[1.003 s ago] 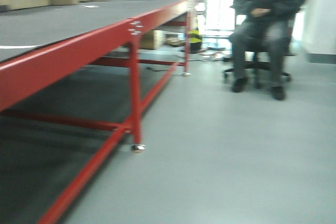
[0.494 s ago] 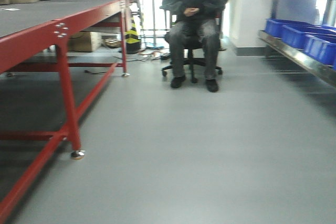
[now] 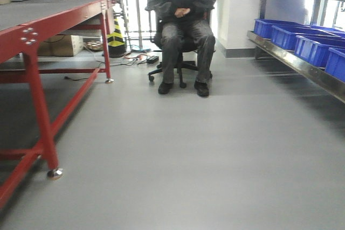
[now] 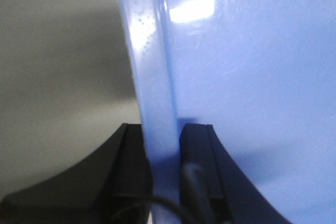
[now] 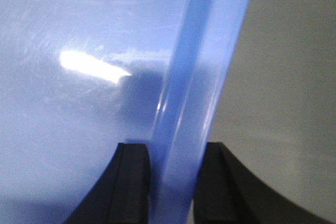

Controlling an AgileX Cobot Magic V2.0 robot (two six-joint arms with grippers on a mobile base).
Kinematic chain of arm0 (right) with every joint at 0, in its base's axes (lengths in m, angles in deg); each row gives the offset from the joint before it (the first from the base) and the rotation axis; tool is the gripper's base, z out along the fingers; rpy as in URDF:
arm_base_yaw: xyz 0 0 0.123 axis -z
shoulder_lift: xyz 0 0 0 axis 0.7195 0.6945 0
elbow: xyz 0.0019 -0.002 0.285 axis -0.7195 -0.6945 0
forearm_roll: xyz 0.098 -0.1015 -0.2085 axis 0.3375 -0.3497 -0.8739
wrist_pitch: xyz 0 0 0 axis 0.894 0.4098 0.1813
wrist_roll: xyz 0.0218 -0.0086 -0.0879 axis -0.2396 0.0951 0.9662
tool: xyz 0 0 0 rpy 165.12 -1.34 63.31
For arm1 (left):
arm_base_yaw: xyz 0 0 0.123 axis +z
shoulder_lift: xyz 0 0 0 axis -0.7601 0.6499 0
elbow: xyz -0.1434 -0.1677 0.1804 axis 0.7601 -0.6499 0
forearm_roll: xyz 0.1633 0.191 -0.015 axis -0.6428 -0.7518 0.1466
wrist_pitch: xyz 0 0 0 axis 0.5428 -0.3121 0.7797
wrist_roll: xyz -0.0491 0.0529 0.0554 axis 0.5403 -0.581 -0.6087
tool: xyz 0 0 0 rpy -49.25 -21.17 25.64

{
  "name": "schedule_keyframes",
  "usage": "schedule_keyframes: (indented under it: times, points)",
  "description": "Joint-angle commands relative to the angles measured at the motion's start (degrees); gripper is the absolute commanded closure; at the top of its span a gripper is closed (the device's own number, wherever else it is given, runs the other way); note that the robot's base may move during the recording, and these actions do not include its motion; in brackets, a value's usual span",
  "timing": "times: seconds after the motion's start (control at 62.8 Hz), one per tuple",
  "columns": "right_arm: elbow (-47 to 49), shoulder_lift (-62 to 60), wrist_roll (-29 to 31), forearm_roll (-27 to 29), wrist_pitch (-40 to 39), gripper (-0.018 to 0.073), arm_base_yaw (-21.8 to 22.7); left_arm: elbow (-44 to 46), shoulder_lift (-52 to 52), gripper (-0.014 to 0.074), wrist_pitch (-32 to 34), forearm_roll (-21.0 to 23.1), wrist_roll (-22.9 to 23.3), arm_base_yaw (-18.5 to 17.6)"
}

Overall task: Grab blue tray and place on right shelf
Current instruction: 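Carry the tray with both grippers while driving to the shelving rack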

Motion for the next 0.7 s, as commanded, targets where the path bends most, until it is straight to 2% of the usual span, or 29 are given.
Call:
schedule_keyframes:
  times: [0.0,0.255,0.685]
  points:
    - [1.8,-1.0,1.9,5.6,2.3,0.0536,-0.9,1.6,-1.5,0.0645,-3.7,12.5,-2.8,-1.7]
    - [1.8,-1.0,1.9,5.6,2.3,0.0536,-0.9,1.6,-1.5,0.0645,-3.7,16.4,-2.8,-1.7]
    - [1.8,-1.0,1.9,5.6,2.0,0.0536,-0.9,1.6,-1.5,0.0645,-3.7,16.4,-2.8,-1.7]
